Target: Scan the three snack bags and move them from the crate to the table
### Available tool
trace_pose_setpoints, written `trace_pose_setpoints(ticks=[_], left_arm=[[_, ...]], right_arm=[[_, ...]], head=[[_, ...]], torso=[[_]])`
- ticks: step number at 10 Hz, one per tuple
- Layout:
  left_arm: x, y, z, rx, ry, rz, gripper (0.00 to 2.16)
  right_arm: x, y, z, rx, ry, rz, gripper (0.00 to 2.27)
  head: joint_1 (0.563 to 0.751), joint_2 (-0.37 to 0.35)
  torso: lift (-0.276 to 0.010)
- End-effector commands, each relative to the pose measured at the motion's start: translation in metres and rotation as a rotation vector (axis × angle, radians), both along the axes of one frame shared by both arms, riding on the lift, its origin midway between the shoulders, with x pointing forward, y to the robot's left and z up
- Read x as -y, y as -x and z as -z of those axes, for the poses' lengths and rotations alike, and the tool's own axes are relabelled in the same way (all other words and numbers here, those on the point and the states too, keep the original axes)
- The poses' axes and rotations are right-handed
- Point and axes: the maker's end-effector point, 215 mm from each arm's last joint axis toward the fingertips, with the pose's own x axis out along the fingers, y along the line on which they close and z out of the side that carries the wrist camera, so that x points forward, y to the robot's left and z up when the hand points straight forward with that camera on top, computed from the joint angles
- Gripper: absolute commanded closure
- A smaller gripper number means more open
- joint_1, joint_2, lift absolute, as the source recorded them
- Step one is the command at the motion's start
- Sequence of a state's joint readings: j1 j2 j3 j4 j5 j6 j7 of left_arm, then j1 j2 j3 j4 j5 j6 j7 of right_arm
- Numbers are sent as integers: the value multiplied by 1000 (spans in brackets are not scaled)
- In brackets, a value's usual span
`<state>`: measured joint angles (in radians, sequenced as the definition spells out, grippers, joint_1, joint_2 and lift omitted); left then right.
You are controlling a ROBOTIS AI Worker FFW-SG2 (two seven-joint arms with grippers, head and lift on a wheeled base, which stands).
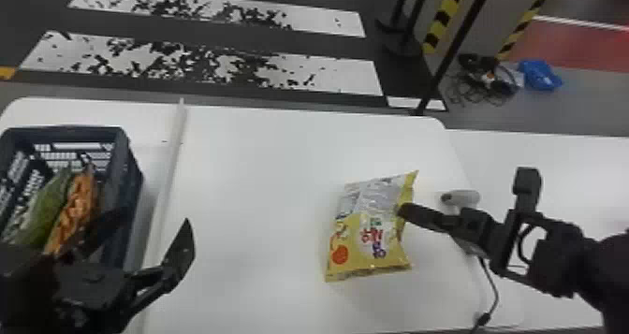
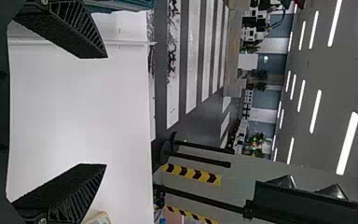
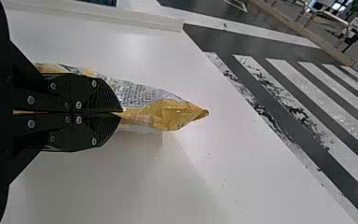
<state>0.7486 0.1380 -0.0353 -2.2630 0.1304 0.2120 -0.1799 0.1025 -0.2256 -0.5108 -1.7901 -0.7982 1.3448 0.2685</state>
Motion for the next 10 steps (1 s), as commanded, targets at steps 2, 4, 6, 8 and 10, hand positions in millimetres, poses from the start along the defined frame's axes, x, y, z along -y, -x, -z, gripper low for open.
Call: trace_pose_setpoints(ticks=[2,4,6,8,10], left_arm=[[0,-1,2,-1,1,-1,33],[1,-1,4,-7,1,3,33],[1,0,5,-12,-6,8,33],[2,0,2,-7,-13,20,33],[10,0,2,-5,-8,36,33]], right_arm=[[33,-14,20,0,197,2,1291],[58,-44,4,149,322,16,-2],[67,-67,-20,347,525,-11,-1],[53,-56,-37,422,564,-27,113],[18,-38,-55,503,506,-17,610]], head=[[695,-210],[695,-238],[695,-262],[695,-265],[695,-246]], torso=[[-62],[-62],[-62],[-62],[-62]])
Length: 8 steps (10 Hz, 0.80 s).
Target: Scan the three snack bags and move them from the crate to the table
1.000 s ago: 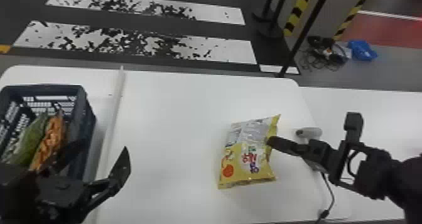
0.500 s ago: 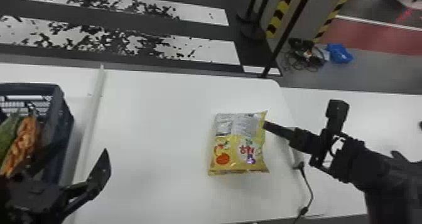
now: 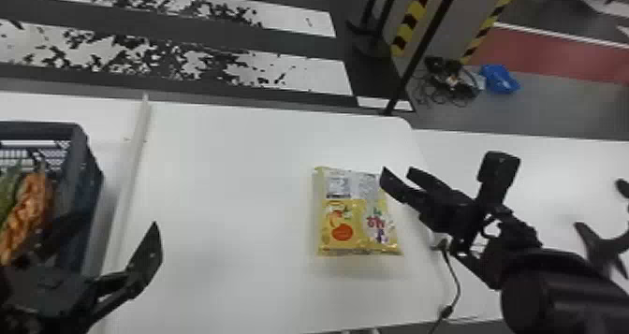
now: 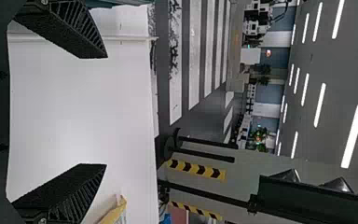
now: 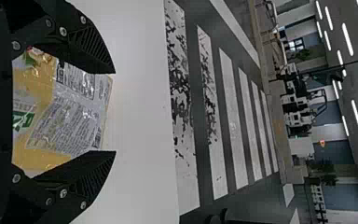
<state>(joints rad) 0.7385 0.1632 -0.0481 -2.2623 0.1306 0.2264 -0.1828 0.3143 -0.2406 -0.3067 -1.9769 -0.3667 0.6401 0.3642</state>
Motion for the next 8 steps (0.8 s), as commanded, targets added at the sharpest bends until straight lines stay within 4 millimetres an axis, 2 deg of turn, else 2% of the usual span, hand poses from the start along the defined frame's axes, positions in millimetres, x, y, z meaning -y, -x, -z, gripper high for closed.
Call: trace_pose_setpoints(ticks=[1,2,4,6,8], left_arm=[[7,0,-1,2,7,14,33],[10,-1,-2,5,10,19,33],[15,-1,-6,15,20,22,33],[19,-1,-11,27,30,18,33],[23,-1,-17,42,42,-12,33]], right_arm=[[-28,11,1,34,-46,-10,1555],[-45,17,15,15,-78,-19,2229],[-82,28,41,16,-99,-56,2246],[-104,27,63,58,-51,-76,2250],[-96,12,67,119,-3,-45,2246]], head=[[695,-239],[695,-223],[695,-185],[695,-153],[695,-124]], torso=[[-62],[-62],[-62],[-62],[-62]])
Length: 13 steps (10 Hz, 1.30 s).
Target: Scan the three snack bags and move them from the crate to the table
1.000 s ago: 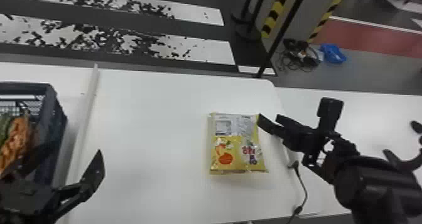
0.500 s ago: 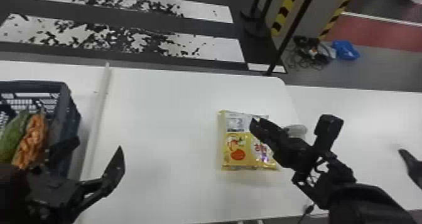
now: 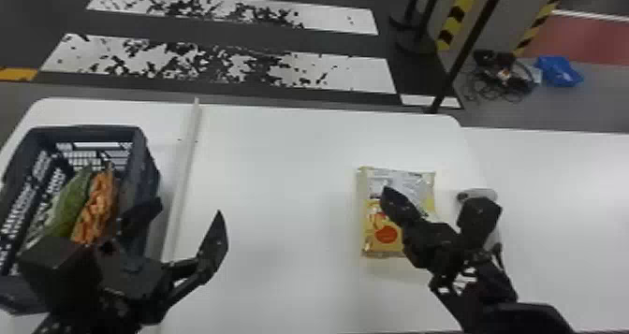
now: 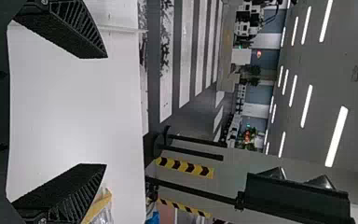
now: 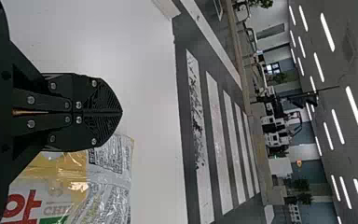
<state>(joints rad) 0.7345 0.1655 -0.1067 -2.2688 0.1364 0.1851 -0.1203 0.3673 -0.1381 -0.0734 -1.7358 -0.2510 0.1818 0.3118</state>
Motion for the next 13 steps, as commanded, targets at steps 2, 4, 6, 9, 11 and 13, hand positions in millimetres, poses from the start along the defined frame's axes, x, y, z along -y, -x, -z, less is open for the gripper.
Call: trace_pose_setpoints(ticks=[2,4,6,9,11,13], left_arm=[[8,1,-6,14,23,-41,33],[3,0,-6,22,19,-74,33],[2,0,-10,40,26,-81,33],[0,-1,-8,50,31,-85,33],[-2,-5,-12,73,44,-92,33],[-1,-7,-10,76,53,-92,33]], right_arm=[[15,-16,3,58,41,50,2246],[28,-19,25,46,67,79,2250],[34,-17,46,26,89,83,2246],[32,5,60,20,83,64,2246],[33,22,63,30,82,54,2246],[30,40,59,55,71,39,2246]], head=[[695,-136],[695,-153],[695,-164],[695,-170],[695,-171],[695,-172]], torso=[[-62],[-62],[-62],[-62],[-62],[-62]])
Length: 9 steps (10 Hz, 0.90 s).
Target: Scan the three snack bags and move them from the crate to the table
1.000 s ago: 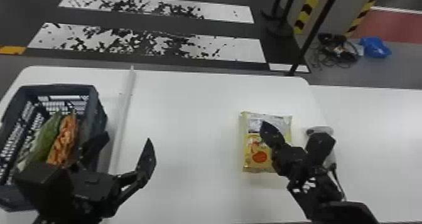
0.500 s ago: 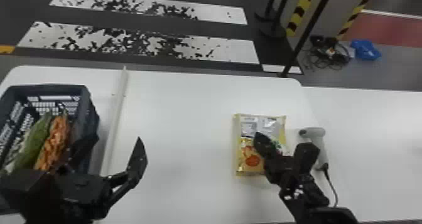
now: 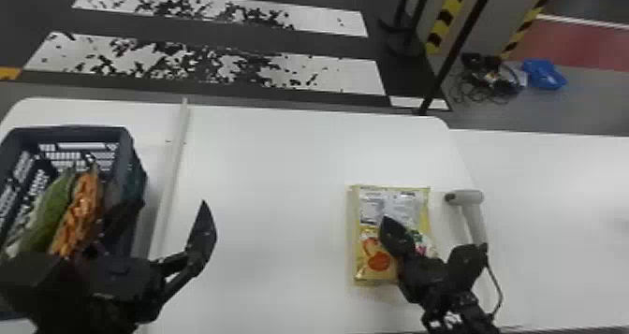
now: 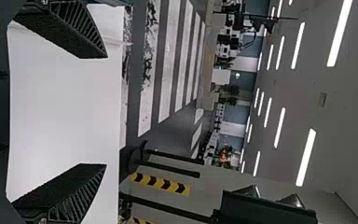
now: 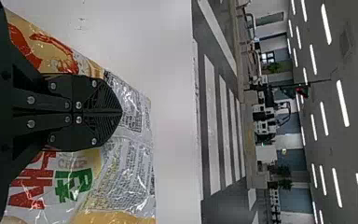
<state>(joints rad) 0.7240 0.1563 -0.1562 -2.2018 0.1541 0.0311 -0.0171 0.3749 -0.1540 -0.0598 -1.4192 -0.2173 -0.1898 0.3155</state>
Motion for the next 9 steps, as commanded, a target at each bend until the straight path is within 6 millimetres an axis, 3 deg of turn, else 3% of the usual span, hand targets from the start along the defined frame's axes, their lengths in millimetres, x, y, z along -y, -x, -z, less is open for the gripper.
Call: trace_pose_setpoints(ticks=[1,2,3,4,6,7,9], left_arm=[[0,-1,1,3,4,-1,33],[-1,-3,-1,9,6,-3,33],[-2,-4,-3,11,9,-5,33],[-5,-5,-5,16,7,-8,33],[-5,-4,-3,12,0,-8,33],[-5,-3,0,6,-3,-3,33],[-5,-4,0,5,10,1,33]], right_arm=[[-2,9,-8,17,-5,-7,2250],[-4,14,-33,60,-16,-18,2162],[0,19,-80,139,-22,-12,1190],[15,25,-107,116,-18,0,63],[83,33,-98,-47,-11,50,46],[119,35,-91,-91,12,83,46],[170,32,-81,-132,73,120,39]], head=[[695,-173],[695,-173],[695,-172],[695,-171],[695,-203],[695,-253],[695,-343]], torso=[[-62],[-62],[-62],[-62],[-62],[-62],[-62]])
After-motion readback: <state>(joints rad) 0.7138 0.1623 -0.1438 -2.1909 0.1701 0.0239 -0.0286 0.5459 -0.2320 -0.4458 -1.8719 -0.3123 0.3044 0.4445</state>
